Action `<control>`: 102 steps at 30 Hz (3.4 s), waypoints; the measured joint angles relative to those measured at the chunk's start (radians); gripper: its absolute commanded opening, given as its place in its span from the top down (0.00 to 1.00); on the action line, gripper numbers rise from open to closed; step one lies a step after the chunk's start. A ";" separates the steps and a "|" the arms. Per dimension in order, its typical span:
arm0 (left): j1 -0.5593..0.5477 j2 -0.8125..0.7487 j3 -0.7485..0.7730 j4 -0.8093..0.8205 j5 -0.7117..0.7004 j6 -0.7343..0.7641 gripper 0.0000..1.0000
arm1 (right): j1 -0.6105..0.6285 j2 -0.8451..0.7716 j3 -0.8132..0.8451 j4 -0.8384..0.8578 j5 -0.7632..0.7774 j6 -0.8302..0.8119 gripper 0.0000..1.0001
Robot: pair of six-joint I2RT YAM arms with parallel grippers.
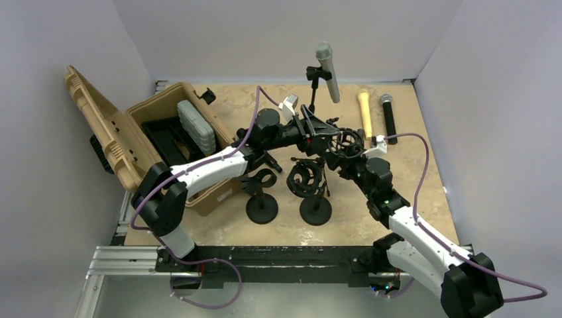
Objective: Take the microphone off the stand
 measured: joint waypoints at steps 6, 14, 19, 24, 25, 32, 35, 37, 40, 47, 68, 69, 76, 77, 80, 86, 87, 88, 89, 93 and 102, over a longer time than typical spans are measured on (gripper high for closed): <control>0.032 -0.060 0.014 -0.143 0.036 0.137 0.30 | -0.048 0.026 -0.008 -0.019 -0.015 0.007 0.33; 0.045 -0.070 0.093 -0.320 0.061 0.303 0.21 | -0.219 0.045 0.053 -0.046 -0.051 -0.077 0.33; 0.050 -0.074 0.187 -0.465 0.054 0.438 0.23 | -0.290 0.091 0.171 -0.063 -0.059 -0.154 0.33; 0.069 -0.085 0.307 -0.576 0.061 0.545 0.25 | -0.299 0.098 0.250 -0.063 -0.059 -0.205 0.34; 0.077 -0.085 0.328 -0.587 0.067 0.559 0.26 | -0.299 0.098 0.254 -0.060 -0.059 -0.213 0.33; 0.112 -0.040 0.423 -0.622 0.110 0.596 0.26 | -0.299 0.105 0.254 -0.062 -0.059 -0.241 0.33; 0.112 0.002 0.440 -0.620 0.132 0.596 0.26 | -0.299 0.106 0.254 -0.062 -0.059 -0.247 0.34; 0.111 0.026 0.441 -0.628 0.142 0.596 0.26 | -0.299 0.106 0.254 -0.062 -0.058 -0.248 0.34; 0.109 0.049 0.441 -0.646 0.143 0.606 0.26 | -0.301 0.115 0.254 -0.062 -0.045 -0.247 0.34; 0.109 0.051 0.433 -0.687 0.122 0.661 0.25 | -0.309 0.154 0.255 -0.059 -0.051 -0.267 0.33; 0.189 -0.233 0.586 -1.114 0.108 1.104 0.23 | -0.172 0.390 0.693 0.123 -0.124 -0.554 0.23; 0.189 -0.254 0.570 -1.117 0.090 1.132 0.23 | -0.147 0.403 0.714 0.123 -0.108 -0.569 0.23; 0.188 -0.409 0.354 -1.114 -0.047 1.281 0.23 | -0.074 0.508 0.869 0.120 0.004 -0.661 0.23; 0.188 -0.419 0.337 -1.114 -0.061 1.291 0.23 | -0.069 0.526 0.891 0.120 0.027 -0.674 0.23; 0.188 -0.445 0.294 -1.105 -0.105 1.313 0.23 | -0.052 0.594 0.973 0.102 0.101 -0.704 0.26; 0.188 -0.470 0.280 -1.077 -0.147 1.330 0.23 | 0.009 0.733 1.118 0.056 0.258 -0.771 0.27; 0.188 -0.470 0.280 -1.071 -0.149 1.331 0.23 | 0.026 0.748 1.130 0.048 0.285 -0.785 0.27; 0.188 -0.470 0.280 -1.068 -0.150 1.330 0.23 | 0.041 0.763 1.142 0.040 0.310 -0.795 0.27; 0.188 -0.470 0.279 -1.065 -0.151 1.331 0.23 | 0.051 0.775 1.154 0.029 0.331 -0.803 0.28; 0.188 -0.470 0.279 -1.058 -0.151 1.330 0.23 | 0.087 0.843 1.234 -0.017 0.454 -0.817 0.30; 0.188 -0.470 0.275 -1.056 -0.151 1.330 0.23 | 0.092 0.903 1.268 -0.089 0.631 -0.831 0.39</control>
